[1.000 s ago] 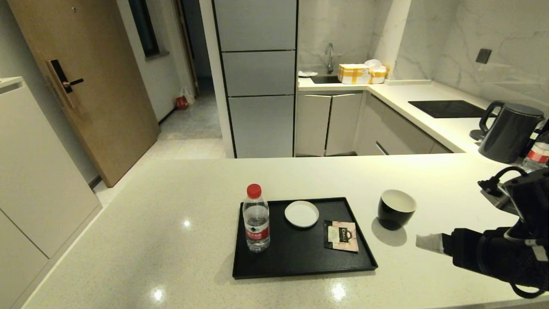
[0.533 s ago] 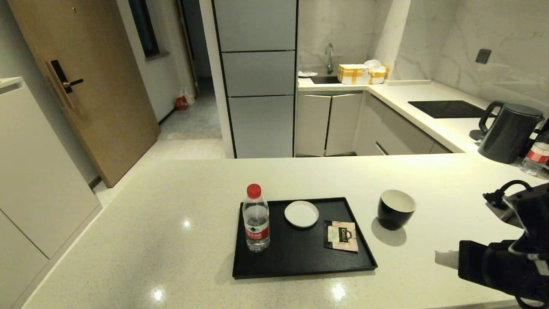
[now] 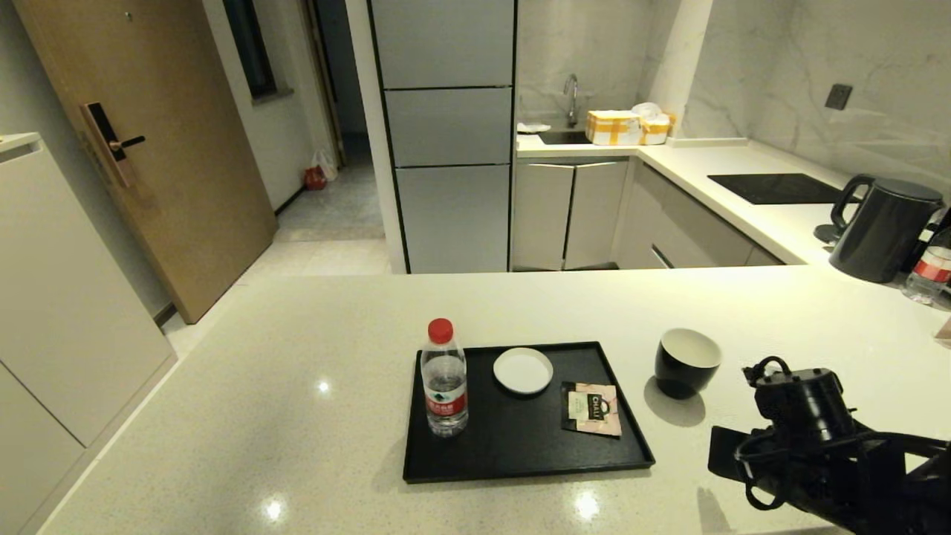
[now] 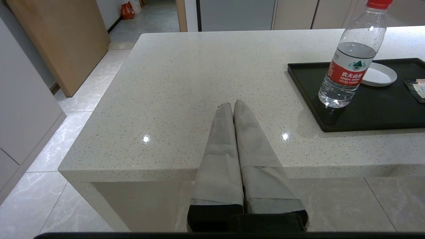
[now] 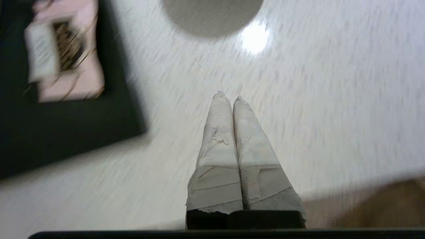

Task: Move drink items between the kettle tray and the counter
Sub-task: Return the tea cup to its original position

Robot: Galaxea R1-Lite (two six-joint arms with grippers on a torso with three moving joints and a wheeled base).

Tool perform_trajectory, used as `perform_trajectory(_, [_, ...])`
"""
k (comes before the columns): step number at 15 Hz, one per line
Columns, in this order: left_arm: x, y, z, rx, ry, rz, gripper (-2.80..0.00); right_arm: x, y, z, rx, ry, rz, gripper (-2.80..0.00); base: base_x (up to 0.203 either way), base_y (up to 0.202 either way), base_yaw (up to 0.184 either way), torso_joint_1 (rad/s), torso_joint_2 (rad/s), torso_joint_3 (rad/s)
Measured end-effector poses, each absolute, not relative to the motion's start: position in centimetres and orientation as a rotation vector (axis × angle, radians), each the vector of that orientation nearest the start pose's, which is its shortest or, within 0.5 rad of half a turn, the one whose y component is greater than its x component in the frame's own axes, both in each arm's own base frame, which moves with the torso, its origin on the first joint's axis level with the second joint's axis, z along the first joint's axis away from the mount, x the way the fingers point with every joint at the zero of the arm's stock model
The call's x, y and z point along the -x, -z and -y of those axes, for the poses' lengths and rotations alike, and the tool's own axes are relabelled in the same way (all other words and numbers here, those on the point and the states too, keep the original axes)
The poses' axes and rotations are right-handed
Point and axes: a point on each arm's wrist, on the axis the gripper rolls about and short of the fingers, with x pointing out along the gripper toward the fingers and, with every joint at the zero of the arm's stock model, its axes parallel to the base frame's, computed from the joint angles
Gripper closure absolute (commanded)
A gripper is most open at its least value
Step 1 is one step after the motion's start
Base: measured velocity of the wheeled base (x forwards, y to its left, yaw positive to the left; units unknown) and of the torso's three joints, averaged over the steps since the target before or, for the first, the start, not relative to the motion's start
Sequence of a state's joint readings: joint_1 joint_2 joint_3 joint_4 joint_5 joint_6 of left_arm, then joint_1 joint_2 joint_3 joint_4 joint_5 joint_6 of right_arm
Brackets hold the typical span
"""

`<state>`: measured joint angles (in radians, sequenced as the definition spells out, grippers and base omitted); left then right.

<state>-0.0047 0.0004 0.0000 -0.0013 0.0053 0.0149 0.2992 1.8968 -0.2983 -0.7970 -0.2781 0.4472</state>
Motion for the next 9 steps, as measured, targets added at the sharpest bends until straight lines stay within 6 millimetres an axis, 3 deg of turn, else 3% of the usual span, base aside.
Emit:
perform_trajectory(2, [2.3, -7.6, 0.0, -0.015, -0.001, 0.001, 0.0, -23.4, -1.5, -5.2, -0.167, 0.174, -0.688, 0.0, 0.0, 0.0, 0.0, 0.0, 0.0, 0.0])
perform_trajectory(5, [2.3, -7.6, 0.0, -0.015, -0.001, 0.001, 0.0, -23.6, -1.1, -2.2, -0.208, 0.196, -0.584, 0.0, 0.0, 0.0, 0.0, 0.0, 0.0, 0.0])
perform_trajectory(9, [2.3, -7.6, 0.0, -0.014, -0.001, 0.001, 0.0, -22.5, -0.2, -0.3, -0.329, 0.032, -0.673, 0.0, 0.0, 0.0, 0.0, 0.0, 0.0, 0.0])
